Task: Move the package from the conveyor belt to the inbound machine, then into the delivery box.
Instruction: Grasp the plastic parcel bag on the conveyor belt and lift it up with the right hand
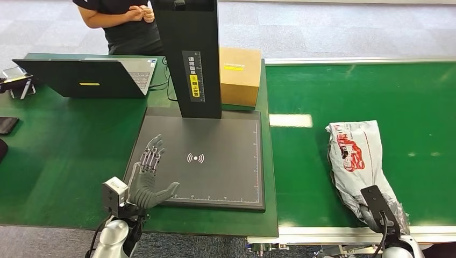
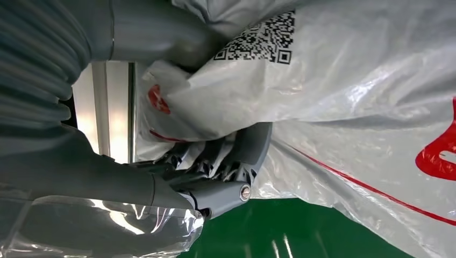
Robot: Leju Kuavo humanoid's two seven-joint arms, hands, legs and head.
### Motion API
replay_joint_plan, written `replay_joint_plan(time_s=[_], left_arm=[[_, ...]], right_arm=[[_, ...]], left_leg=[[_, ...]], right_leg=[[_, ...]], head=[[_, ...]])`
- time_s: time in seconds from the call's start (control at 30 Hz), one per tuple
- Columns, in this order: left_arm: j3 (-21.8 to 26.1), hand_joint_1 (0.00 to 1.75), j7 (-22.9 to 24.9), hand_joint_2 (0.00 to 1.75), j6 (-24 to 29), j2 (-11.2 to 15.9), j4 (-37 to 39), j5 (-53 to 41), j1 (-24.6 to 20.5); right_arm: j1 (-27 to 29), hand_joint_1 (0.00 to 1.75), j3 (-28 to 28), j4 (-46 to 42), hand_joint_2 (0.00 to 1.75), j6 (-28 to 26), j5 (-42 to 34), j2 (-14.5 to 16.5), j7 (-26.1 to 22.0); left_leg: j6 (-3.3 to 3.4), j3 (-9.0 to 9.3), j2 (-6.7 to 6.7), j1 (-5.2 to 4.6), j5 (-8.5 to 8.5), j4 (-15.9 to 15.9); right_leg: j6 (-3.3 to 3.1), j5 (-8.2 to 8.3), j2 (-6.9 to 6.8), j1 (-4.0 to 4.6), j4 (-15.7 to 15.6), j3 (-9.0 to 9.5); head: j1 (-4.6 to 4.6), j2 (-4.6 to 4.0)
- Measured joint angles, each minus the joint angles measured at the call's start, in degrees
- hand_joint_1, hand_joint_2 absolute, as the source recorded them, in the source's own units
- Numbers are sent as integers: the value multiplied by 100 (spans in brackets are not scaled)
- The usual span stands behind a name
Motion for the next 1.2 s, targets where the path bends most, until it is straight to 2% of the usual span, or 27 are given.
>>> replay_joint_plan(time_s=[0.43,0.53,0.63,0.8,1.07,1.2], left_arm=[[48,0,-2,175,-26,-1,15,4,-4],[66,0,-2,175,-53,-3,10,3,25],[99,0,-9,175,-97,-13,-10,3,55],[152,0,-49,175,-151,-37,-24,29,46],[173,0,-136,175,-173,-49,-21,63,-45],[175,0,-217,175,-150,-48,-21,127,-90]], right_arm=[[20,175,56,-53,175,168,-98,73,-93],[29,175,97,-127,175,-150,-283,101,-570],[36,175,121,-401,175,-749,-474,167,-1185],[89,175,146,-1028,175,-1411,-600,302,-1804],[170,175,227,-1628,175,-1750,-776,475,-2311],[212,175,390,-1849,175,-1471,-864,505,-2516]], left_leg=[[0,0,0,0,0,0],[0,-2,0,0,0,0],[0,-2,0,0,0,0],[0,-1,0,0,0,0],[0,0,0,0,1,0],[0,-1,0,0,0,0]], right_leg=[[0,0,-1,0,0,3],[0,0,0,-1,0,1],[0,0,-1,-1,0,0],[0,0,-1,-1,0,1],[0,0,-1,-1,0,1],[0,0,0,0,0,1]], head=[[0,0],[-1,0],[1,0],[0,0],[0,0],[0,0]])
